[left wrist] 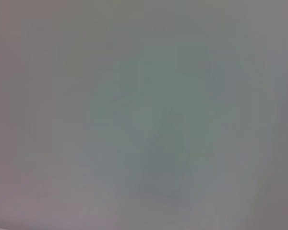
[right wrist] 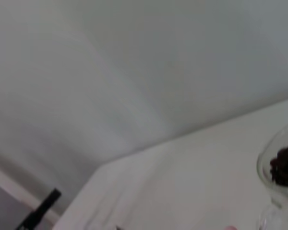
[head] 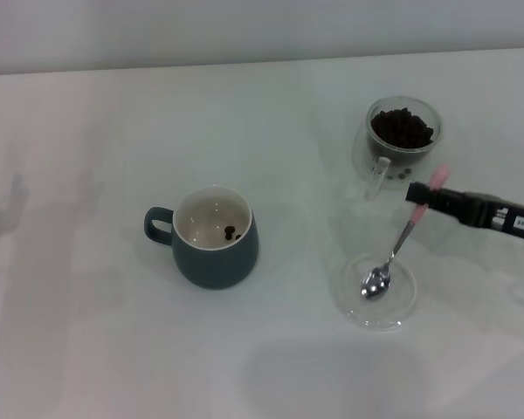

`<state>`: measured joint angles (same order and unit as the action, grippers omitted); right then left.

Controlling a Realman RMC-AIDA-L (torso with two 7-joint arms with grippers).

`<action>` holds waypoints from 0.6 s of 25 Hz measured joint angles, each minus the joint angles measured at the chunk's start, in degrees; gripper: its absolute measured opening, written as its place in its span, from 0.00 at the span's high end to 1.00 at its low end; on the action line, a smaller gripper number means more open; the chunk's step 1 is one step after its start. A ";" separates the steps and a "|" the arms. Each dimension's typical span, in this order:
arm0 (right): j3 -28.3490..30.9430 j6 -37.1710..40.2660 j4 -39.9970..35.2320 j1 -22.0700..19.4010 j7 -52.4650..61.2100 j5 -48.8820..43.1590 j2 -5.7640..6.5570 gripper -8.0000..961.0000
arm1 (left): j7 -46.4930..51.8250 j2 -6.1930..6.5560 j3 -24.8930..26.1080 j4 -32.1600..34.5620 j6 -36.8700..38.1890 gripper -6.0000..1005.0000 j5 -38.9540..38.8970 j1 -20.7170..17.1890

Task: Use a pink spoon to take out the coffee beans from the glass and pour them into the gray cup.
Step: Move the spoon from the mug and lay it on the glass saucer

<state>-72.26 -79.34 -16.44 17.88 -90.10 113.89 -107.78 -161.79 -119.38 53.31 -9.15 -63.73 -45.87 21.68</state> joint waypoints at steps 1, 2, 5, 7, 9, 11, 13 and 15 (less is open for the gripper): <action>0.03 0.28 0.00 0.10 0.02 -0.82 -0.13 0.80 | 0.00 0.01 0.03 0.00 0.00 0.13 0.00 0.03; 0.11 0.57 0.00 0.18 0.05 -1.43 -0.28 0.80 | -0.01 0.02 0.04 0.00 0.00 0.13 0.00 0.08; 0.29 1.43 0.00 0.23 0.10 -2.13 -0.71 0.80 | -0.02 0.03 0.07 0.01 0.01 0.13 0.00 0.22; 0.19 1.76 0.00 0.25 0.15 -2.23 -0.86 0.80 | -0.02 0.03 0.11 0.01 0.05 0.13 0.00 0.42; 0.06 1.80 0.02 0.35 0.20 -2.46 -1.03 0.80 | -0.02 0.03 0.14 0.03 0.14 0.13 0.00 0.53; 0.04 1.84 0.07 0.48 0.29 -2.85 -1.18 0.80 | -0.02 0.03 0.18 0.07 0.20 0.13 0.00 0.56; 0.00 2.12 0.08 0.49 0.66 -2.94 -1.23 0.80 | -0.02 0.03 0.21 0.10 0.22 0.13 -0.02 0.56; -0.04 2.83 0.09 0.56 1.46 -3.35 -1.22 0.80 | -0.02 0.03 0.25 0.11 0.23 0.13 -0.08 0.56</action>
<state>-72.30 -76.51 -16.35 18.44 -88.64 110.54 -109.01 -161.81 -119.35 53.56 -9.04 -63.50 -45.95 22.24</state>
